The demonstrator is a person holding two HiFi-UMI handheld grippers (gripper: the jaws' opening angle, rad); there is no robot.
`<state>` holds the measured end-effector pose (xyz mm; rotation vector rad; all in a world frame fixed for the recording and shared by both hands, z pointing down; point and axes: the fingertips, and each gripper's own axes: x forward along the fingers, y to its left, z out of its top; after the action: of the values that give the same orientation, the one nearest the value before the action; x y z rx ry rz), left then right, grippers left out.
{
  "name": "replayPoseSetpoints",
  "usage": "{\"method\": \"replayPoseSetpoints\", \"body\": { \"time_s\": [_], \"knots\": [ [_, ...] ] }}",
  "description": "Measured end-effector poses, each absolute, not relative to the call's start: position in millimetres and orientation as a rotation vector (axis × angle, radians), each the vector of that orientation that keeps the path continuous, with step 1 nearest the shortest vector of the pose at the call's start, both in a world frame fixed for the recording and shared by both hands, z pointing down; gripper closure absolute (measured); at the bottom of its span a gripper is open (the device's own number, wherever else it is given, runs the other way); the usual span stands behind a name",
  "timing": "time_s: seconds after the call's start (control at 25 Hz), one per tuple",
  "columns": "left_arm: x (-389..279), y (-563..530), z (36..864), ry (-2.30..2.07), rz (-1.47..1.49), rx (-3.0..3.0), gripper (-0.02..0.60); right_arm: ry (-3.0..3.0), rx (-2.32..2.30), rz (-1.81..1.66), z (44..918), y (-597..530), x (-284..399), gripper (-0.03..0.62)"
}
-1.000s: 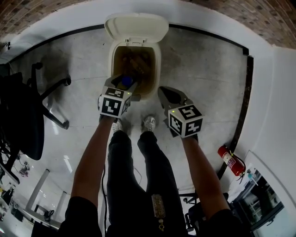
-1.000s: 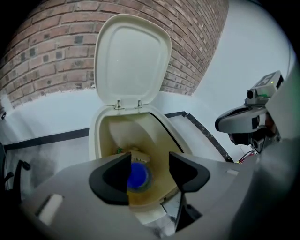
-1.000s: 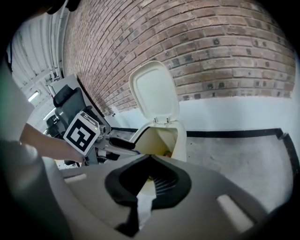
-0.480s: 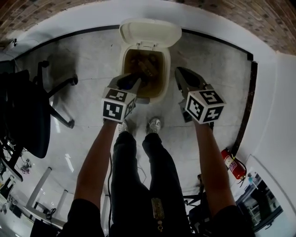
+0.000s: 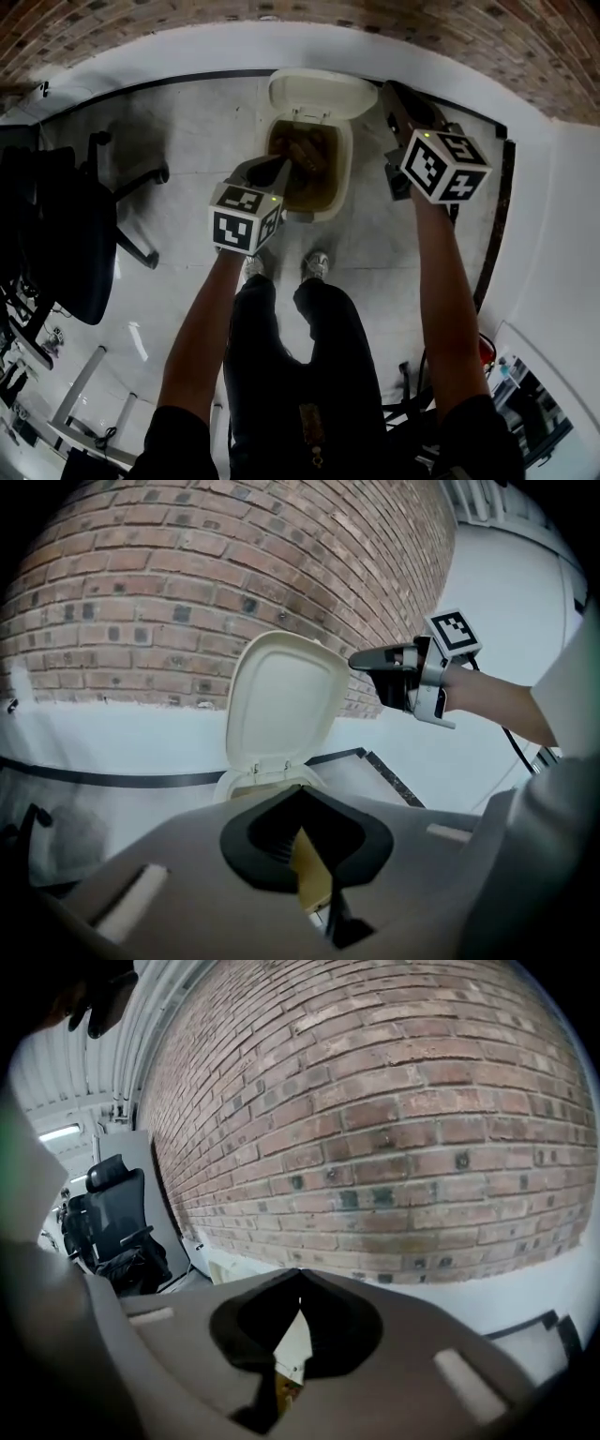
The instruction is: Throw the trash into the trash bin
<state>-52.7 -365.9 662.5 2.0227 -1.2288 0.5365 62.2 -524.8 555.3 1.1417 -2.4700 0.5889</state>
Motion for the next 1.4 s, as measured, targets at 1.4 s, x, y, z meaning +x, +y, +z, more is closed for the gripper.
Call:
{"method": "replayPoseSetpoints", "body": {
  "time_s": [1.4],
  "knots": [
    [-81, -324, 655, -1.320, 0.600, 1.994, 0.574, -2.235, 0.701, 0.871, 666, -354, 38, 0.592]
  ]
}}
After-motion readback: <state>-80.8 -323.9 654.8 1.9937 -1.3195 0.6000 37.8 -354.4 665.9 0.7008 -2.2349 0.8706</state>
